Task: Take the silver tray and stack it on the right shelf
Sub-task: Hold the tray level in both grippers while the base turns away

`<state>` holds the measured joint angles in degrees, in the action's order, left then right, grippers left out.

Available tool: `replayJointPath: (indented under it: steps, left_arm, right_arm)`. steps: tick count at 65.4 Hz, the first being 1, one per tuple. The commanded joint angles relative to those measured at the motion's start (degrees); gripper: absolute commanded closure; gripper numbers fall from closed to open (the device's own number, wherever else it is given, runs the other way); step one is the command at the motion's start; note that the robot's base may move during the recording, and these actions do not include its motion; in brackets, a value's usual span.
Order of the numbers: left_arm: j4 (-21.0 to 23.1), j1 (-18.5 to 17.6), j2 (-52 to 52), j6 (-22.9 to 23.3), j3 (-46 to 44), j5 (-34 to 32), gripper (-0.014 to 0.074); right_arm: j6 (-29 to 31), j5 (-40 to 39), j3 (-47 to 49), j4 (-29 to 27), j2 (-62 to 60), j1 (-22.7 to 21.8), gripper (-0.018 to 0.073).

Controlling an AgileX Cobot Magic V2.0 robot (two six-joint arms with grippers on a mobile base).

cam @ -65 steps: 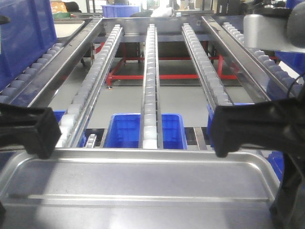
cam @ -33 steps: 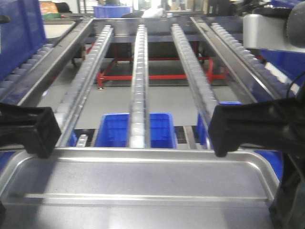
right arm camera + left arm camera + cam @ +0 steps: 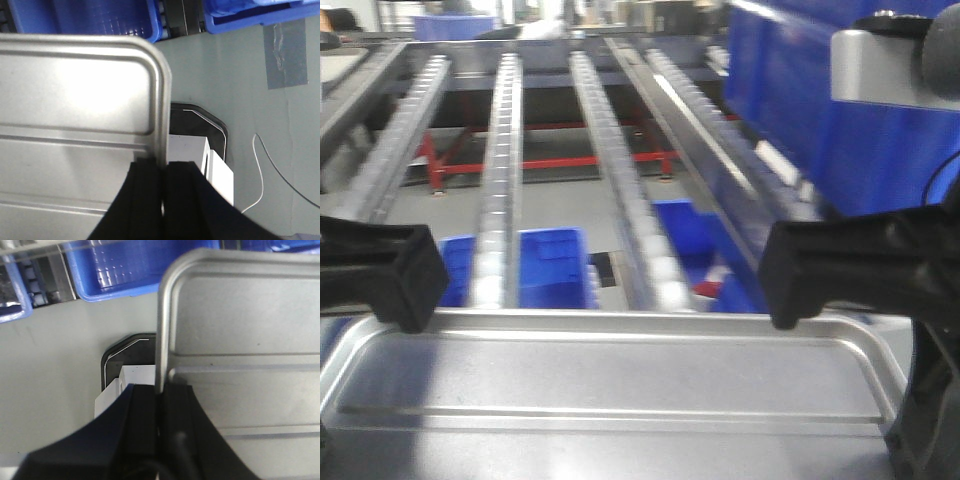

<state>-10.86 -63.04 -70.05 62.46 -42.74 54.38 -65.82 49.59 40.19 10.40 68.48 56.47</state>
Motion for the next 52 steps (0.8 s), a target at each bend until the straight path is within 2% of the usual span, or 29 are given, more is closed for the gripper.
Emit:
replayJointPath:
  steps: [1,52]
  left_arm:
    - [-2.43,-0.22,1.46,-0.58,-0.85,4.01,0.0696]
    - [-2.3,-0.22,1.46,-0.58,-0.85,4.01,0.0696]
  right_arm:
    - [0.49,3.82,1.12,3.1,-1.42,-0.36,0.051]
    - [0.49,3.98,1.12,3.1,-1.42,-0.36,0.051]
